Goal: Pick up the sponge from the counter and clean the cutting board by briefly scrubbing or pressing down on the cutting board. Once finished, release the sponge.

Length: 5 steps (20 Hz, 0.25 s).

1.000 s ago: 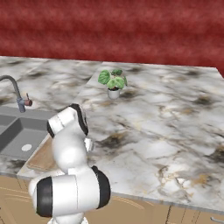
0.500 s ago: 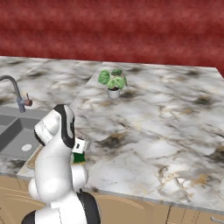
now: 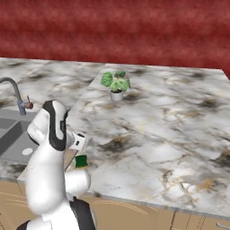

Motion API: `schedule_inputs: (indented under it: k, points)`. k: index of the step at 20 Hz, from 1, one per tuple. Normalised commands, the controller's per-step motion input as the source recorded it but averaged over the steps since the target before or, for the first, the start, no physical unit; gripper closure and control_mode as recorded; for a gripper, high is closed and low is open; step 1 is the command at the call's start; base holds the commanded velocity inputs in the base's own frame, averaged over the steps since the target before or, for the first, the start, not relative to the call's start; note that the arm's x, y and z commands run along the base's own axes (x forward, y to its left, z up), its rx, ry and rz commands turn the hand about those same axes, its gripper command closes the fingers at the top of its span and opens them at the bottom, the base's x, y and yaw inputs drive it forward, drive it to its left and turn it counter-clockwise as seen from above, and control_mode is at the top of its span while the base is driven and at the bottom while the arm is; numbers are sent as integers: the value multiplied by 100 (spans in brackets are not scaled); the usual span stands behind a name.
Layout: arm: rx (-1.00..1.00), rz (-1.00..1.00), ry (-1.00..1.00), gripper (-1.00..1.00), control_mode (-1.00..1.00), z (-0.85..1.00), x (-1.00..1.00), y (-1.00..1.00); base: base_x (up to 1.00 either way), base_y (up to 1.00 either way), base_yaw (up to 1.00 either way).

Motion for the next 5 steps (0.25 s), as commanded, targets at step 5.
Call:
schedule_inputs:
  k: [5]
  points:
    - [-3,-16,7,-100,-100,97,0,-14,0,0,0]
